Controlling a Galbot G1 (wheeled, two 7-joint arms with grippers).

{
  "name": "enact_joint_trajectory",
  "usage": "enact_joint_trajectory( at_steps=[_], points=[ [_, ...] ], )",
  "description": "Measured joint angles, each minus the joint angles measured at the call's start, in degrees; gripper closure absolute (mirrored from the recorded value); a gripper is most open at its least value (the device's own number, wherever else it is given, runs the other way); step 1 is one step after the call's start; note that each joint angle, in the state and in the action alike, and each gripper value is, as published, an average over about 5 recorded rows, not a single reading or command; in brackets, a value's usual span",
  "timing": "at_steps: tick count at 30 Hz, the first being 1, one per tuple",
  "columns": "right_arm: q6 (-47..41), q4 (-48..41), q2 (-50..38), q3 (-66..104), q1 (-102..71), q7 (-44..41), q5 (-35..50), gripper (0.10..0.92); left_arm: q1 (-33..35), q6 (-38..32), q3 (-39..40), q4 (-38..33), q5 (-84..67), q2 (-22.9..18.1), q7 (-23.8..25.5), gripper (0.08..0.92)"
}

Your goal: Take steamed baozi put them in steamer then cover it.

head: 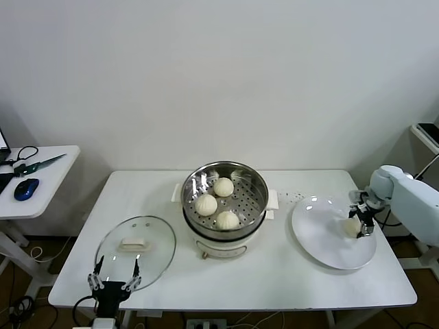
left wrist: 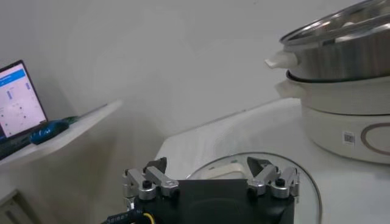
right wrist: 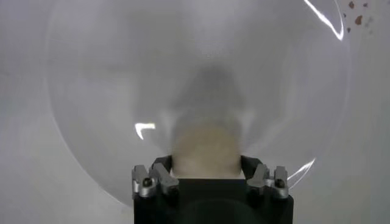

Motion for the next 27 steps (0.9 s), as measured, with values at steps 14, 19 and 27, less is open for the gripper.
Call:
enact_joint_trajectory(
  at_steps=[14,19,27],
  points=[
    [-3.27,5.38,-1.75,-7.70,8.77,0.30,9.18,0.330,0.99,-0.32,0.95,-1.20,0.05,0.71,0.30,0.177],
    [-6.65,10.28,-1.09,-16.54,17.98,1.38,18.11,0.325,1.28,-0.75,1.66,-1.71,-0.06,1.04,0.26,0.177],
    [-12.00,18.58,3.24,-31.92,33.52,4.13,35.02,0.321,0.80,-1.05,2.65,-2.61,-0.74,1.70,0.52,0.177]
  ],
)
